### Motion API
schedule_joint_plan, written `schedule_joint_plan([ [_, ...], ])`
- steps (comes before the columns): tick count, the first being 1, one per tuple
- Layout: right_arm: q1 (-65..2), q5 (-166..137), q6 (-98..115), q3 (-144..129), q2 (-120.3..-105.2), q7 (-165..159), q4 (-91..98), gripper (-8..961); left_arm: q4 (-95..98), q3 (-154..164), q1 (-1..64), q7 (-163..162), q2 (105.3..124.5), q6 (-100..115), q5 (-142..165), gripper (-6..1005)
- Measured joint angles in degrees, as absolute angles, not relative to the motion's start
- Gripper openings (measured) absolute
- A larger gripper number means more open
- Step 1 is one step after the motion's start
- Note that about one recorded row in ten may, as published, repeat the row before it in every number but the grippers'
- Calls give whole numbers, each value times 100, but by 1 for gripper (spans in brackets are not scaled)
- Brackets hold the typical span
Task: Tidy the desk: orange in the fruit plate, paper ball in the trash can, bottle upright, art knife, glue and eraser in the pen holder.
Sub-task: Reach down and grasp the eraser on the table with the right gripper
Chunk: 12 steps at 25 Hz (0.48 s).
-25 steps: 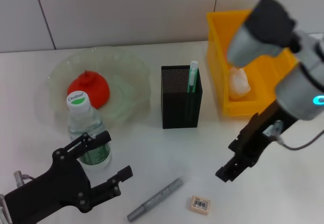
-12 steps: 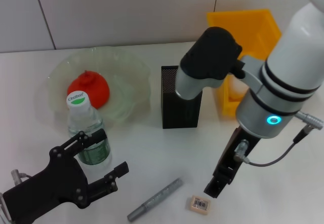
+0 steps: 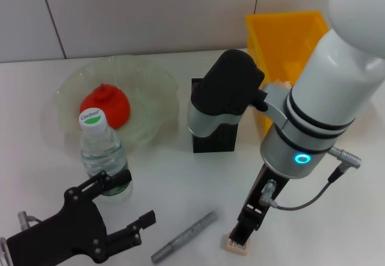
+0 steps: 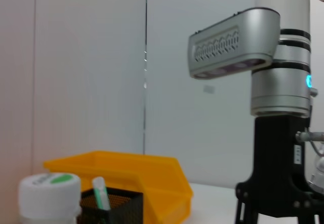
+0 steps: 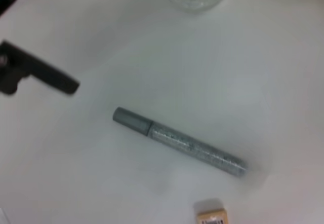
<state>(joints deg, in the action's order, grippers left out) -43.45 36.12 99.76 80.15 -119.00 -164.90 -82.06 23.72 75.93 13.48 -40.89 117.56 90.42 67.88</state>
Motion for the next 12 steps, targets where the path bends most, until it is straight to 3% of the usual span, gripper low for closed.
schedule_joint_plan([
  [12, -4364, 3630, 9602, 7487, -11901, -16499, -7981, 759, 2388, 7591, 1522, -4431, 11743, 9121, 7474, 800],
])
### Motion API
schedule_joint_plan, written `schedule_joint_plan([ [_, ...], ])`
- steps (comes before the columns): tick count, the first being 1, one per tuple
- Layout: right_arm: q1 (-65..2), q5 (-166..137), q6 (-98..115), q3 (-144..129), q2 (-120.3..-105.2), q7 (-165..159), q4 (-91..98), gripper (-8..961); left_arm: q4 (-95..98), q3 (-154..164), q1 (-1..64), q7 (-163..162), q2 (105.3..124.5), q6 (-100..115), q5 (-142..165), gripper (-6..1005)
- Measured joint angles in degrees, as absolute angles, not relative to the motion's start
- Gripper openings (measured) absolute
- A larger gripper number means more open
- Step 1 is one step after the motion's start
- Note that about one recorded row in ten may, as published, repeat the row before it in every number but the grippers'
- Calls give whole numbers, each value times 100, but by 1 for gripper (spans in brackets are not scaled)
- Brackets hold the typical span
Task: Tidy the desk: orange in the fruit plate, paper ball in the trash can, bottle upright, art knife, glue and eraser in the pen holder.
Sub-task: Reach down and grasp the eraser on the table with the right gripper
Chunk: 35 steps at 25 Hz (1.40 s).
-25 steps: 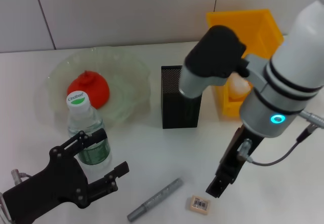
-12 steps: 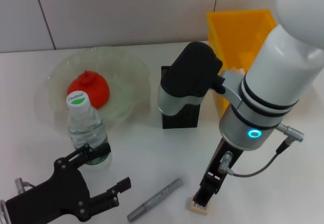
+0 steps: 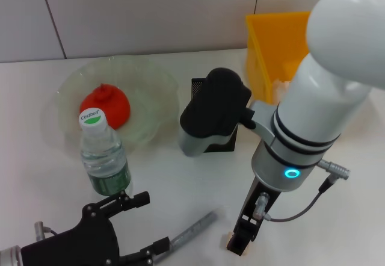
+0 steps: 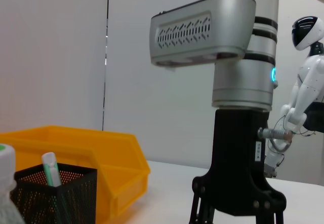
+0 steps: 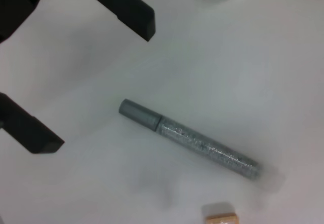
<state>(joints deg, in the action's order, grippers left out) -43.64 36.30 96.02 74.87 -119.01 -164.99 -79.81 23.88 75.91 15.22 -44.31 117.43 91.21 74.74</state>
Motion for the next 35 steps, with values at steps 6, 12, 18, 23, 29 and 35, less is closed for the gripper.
schedule_joint_plan([
  [6, -4340, 3630, 9465, 7269, -11900, -16436, -7858, 760, 2377, 7639, 1573, -4444, 11742, 9138, 7504, 800],
  [12, -4315, 3637, 9309, 7134, -11906, -16337, -7757, 759, 2416, 7654, 1598, -4455, 11742, 9155, 7775, 800],
  [18, -4311, 3639, 9216, 7083, -11911, -16323, -7718, 760, 2438, 7645, 1682, -4453, 11753, 9159, 8013, 800],
  [23, -4308, 3639, 9126, 7020, -11925, -16282, -7641, 759, 2418, 7622, 1712, -4452, 11746, 9159, 8016, 800],
  [29, -4306, 3630, 9016, 6896, -11927, -16280, -7587, 760, 2401, 7603, 1734, -4529, 11752, 9159, 8016, 800],
  [35, -4306, 3586, 8919, 6776, -11927, -16262, -7543, 725, 2390, 7616, 1741, -4536, 11758, 9158, 8016, 800],
])
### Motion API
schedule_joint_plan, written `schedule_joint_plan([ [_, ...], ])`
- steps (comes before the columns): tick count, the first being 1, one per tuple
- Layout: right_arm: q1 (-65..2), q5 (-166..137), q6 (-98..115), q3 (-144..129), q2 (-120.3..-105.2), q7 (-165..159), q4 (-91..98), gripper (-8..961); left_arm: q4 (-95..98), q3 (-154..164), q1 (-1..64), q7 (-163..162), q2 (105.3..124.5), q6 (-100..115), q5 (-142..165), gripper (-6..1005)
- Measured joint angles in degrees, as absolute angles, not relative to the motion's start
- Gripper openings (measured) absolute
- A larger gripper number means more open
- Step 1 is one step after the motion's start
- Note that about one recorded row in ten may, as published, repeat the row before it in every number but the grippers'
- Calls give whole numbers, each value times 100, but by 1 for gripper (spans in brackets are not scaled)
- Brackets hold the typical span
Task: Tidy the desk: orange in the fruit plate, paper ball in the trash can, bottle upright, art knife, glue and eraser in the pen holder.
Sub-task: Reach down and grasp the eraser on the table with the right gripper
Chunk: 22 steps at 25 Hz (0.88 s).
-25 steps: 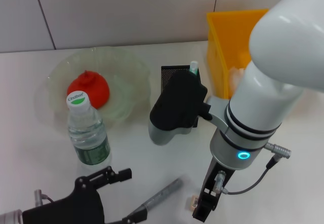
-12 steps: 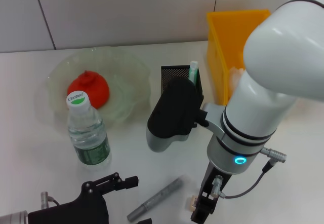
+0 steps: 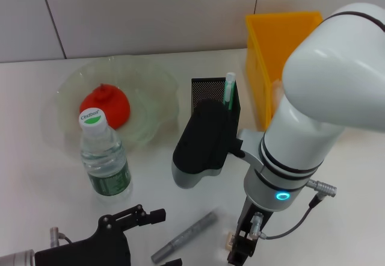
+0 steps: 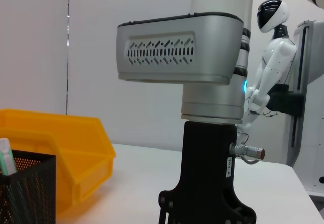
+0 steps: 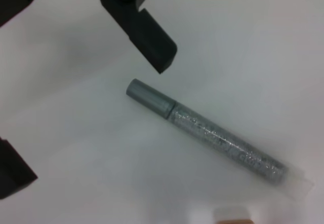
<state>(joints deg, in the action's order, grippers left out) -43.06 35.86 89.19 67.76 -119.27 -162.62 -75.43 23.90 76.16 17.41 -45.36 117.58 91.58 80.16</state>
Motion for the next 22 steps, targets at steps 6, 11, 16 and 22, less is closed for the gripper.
schedule_joint_plan([
  [6, -4308, 3578, 8874, 6776, -11927, -16258, -7511, 654, 2390, 7617, 1740, -4535, 11759, 9158, 8016, 800],
  [11, -4307, 3584, 8841, 6776, -11927, -16253, -7468, 542, 2391, 7602, 1741, -4536, 11760, 9158, 8016, 800],
  [16, -4310, 3605, 8827, 6758, -11927, -16251, -7468, 453, 2391, 7604, 1740, -4535, 11767, 9158, 8016, 800],
  [22, -4353, 3606, 8772, 6690, -11927, -16250, -7354, 451, 2396, 7602, 1742, -4535, 11768, 9158, 8015, 800],
])
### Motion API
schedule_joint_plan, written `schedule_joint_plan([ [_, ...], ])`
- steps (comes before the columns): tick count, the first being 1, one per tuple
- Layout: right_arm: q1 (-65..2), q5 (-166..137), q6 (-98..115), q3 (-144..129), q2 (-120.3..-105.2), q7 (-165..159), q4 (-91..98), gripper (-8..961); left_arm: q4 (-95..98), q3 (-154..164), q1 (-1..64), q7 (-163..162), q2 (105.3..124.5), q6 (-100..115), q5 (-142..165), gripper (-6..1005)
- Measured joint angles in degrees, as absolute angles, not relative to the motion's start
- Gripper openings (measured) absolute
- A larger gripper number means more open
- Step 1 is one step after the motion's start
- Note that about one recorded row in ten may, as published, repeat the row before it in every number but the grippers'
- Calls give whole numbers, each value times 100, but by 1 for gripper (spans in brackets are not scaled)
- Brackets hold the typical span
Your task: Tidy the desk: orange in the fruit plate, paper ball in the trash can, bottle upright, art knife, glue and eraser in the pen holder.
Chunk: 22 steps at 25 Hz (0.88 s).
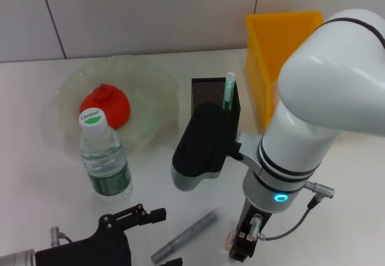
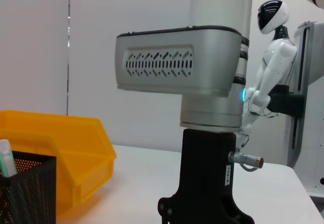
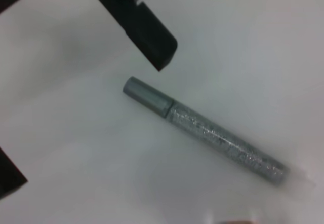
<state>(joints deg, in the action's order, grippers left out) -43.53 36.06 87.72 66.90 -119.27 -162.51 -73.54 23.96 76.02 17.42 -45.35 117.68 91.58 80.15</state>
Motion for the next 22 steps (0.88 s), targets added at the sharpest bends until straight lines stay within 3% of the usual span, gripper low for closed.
schedule_joint_plan([
  [10, -4374, 3620, 8706, 6631, -11926, -16229, -7295, 447, 2409, 7602, 1749, -4535, 11775, 9164, 8015, 800],
  [17, -4377, 3624, 8657, 6618, -11927, -16198, -7294, 320, 2408, 7611, 1757, -4535, 11777, 9168, 8015, 799],
  [22, -4377, 3641, 8676, 6666, -11927, -16198, -7325, 318, 2400, 7606, 1758, -4535, 11777, 9167, 8015, 799],
])
